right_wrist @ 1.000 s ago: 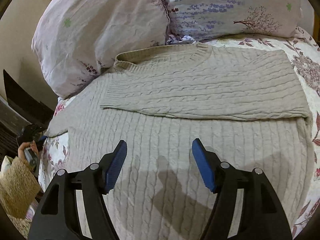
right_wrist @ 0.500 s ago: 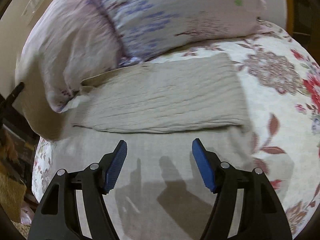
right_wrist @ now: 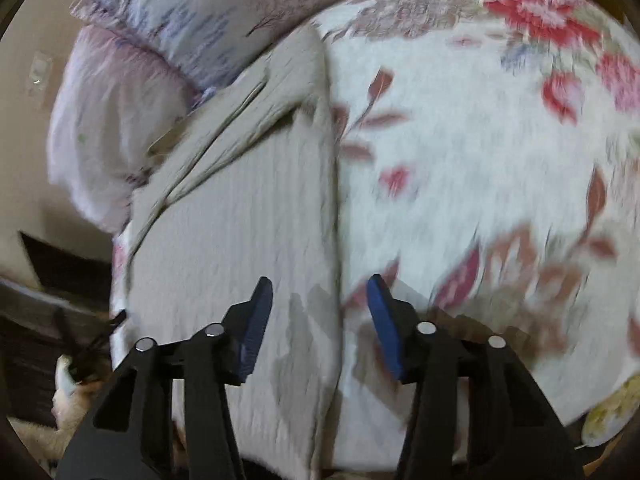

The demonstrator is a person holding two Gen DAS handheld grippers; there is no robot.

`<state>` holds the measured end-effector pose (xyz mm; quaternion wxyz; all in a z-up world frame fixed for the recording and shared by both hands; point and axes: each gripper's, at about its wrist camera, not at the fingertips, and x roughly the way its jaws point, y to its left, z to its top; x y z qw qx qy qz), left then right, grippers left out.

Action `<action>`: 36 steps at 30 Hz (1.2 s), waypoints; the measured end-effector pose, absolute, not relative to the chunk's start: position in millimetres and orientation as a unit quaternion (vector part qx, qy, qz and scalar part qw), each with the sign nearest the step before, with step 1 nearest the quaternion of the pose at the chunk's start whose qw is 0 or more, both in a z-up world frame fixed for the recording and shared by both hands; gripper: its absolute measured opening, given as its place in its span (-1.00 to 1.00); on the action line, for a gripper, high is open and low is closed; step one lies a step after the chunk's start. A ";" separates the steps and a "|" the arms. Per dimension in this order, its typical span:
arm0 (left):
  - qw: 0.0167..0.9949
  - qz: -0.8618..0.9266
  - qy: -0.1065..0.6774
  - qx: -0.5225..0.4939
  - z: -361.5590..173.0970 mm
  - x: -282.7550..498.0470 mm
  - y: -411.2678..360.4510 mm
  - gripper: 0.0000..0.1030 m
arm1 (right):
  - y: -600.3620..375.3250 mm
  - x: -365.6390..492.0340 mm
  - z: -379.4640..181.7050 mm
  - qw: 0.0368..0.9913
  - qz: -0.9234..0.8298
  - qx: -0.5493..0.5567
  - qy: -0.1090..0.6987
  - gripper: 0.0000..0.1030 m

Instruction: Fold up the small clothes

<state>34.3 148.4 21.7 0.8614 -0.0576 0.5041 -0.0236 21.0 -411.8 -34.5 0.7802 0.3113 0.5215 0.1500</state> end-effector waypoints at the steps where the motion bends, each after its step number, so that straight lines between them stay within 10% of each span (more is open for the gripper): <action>1: 0.855 -0.033 0.511 -0.081 16.9 23.8 152.6 0.15 | -408.0 14.7 -38.7 0.764 0.169 0.325 0.531 -0.34; 8: 0.829 -0.087 0.528 -0.163 14.8 -39.5 138.2 -0.29 | -379.4 -35.0 -68.5 0.663 0.264 0.388 0.583 -0.82; 11: 0.811 -0.102 0.541 -0.196 10.9 -41.9 135.2 -0.80 | -376.5 -23.4 -60.3 0.673 0.276 0.384 0.569 -0.84; 22: 0.894 -0.126 0.376 -0.207 100.1 130.6 152.7 -0.76 | -388.3 162.5 39.9 0.786 0.279 0.420 0.359 -0.84; 23: 0.904 -0.101 0.361 -0.202 105.7 157.4 154.6 -0.37 | -388.8 182.2 40.7 0.798 0.258 0.414 0.354 -0.75; 25: 0.910 -0.051 0.363 -0.194 103.8 192.2 157.2 0.76 | -382.6 219.4 28.3 0.809 0.202 0.410 0.369 0.17; 26: 0.909 -0.009 0.374 -0.186 97.1 205.3 163.2 0.78 | -380.8 232.1 21.4 0.810 0.170 0.405 0.388 0.53; 30: 0.878 -0.024 0.426 -0.218 61.8 203.2 184.5 0.77 | -383.7 221.9 4.4 0.798 0.155 0.422 0.401 0.59; 36: 0.826 -0.079 0.486 -0.274 10.6 203.7 175.0 0.13 | -408.6 199.4 -23.5 0.784 0.136 0.431 0.425 0.59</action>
